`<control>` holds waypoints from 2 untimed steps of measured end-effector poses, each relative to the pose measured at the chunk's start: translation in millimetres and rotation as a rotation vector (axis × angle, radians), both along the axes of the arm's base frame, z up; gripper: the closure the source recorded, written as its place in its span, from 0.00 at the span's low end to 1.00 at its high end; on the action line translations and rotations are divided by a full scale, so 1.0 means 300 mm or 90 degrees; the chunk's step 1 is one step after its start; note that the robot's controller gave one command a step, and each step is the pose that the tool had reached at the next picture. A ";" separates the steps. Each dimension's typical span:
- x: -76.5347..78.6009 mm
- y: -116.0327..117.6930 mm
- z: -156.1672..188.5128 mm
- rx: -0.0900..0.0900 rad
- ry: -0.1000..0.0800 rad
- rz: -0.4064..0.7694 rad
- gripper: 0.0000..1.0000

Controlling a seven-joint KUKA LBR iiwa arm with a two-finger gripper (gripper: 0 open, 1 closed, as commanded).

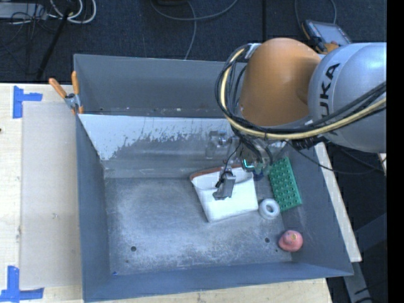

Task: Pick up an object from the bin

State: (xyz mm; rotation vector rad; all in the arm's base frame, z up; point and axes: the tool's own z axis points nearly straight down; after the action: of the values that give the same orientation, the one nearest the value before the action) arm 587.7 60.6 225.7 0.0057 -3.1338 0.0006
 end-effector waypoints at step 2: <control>0.105 -0.016 -0.398 -0.001 -0.002 -0.212 0.00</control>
Offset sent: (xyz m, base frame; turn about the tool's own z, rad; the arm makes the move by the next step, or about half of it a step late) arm 0.0261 -0.0146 -0.0657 0.0718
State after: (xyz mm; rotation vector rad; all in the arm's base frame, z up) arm 619.2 55.7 106.3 -0.5142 -3.0942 0.0019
